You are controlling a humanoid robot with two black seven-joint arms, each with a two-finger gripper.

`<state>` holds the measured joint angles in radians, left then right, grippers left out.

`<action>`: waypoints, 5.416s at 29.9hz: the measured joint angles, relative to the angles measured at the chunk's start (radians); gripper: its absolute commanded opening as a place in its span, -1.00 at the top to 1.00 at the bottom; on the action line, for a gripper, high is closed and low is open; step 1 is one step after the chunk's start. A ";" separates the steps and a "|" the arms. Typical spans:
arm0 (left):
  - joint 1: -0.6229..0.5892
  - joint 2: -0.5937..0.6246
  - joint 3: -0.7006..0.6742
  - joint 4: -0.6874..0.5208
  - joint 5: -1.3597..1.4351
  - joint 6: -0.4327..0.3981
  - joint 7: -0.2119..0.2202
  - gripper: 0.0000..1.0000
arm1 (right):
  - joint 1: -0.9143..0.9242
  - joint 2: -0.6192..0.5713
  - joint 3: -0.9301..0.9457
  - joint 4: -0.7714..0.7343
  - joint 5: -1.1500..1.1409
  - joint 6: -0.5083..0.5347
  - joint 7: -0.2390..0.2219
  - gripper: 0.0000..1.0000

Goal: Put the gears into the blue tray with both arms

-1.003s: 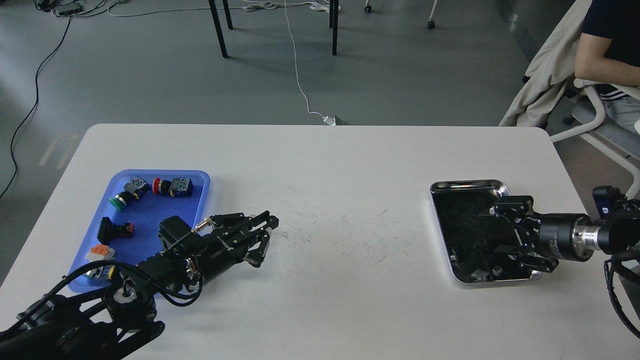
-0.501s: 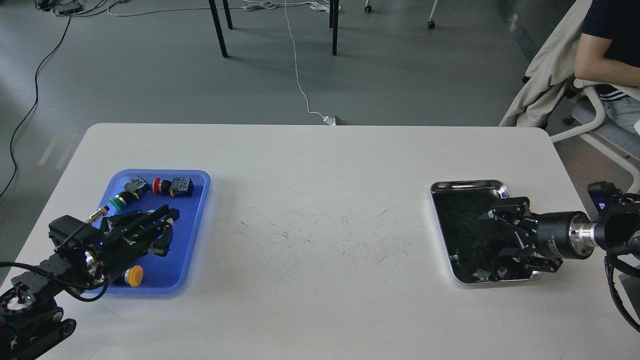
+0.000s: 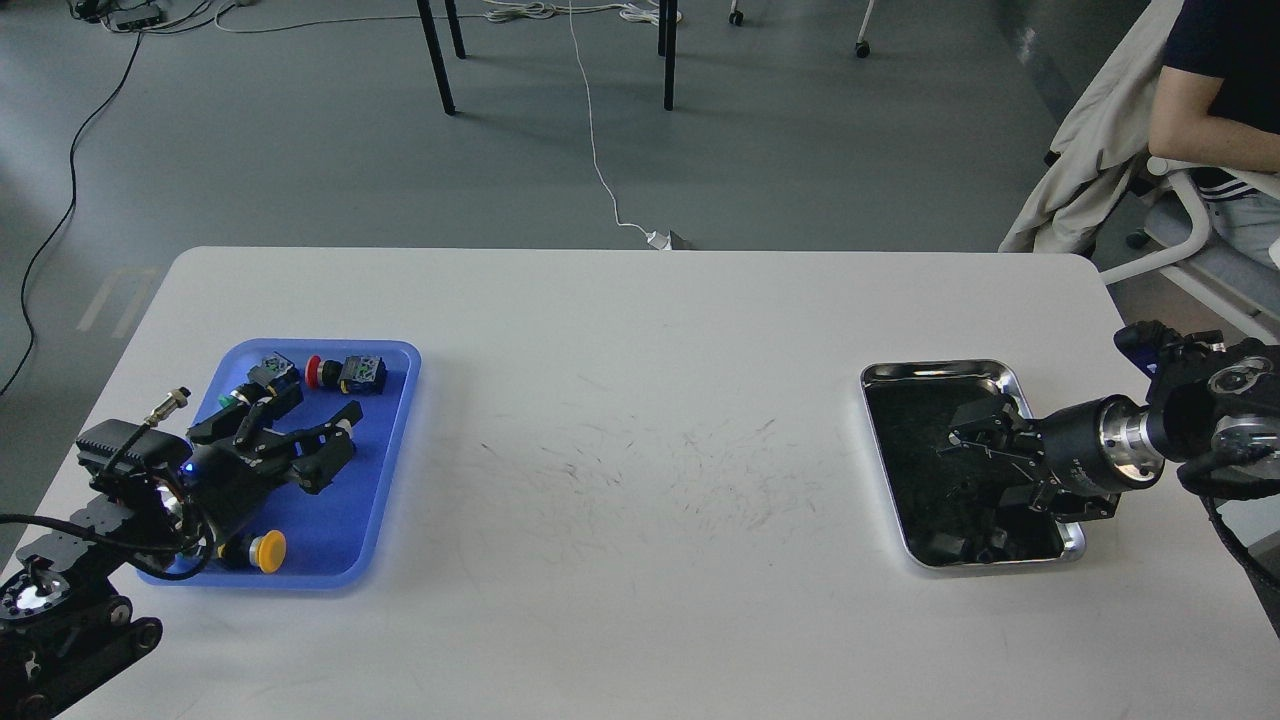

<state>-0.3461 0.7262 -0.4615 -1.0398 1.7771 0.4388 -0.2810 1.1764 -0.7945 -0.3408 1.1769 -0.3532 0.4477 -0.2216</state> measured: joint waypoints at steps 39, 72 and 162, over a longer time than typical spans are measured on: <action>-0.037 -0.012 -0.055 -0.019 -0.021 0.050 -0.003 -0.95 | 0.139 0.244 -0.277 -0.152 -0.037 0.042 0.003 0.97; -0.087 -0.039 -0.055 -0.002 -0.155 0.050 0.008 -0.95 | 0.180 0.794 -0.120 -0.381 0.206 -0.040 0.133 0.84; 0.040 -0.076 0.162 -0.359 0.405 -0.127 0.094 -0.87 | -0.758 0.325 1.336 -0.349 0.451 0.041 0.197 -0.98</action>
<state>-0.3057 0.6497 -0.2996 -1.3991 2.1817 0.3117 -0.1875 0.4182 -0.4698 0.9955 0.8283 0.0982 0.4887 -0.0243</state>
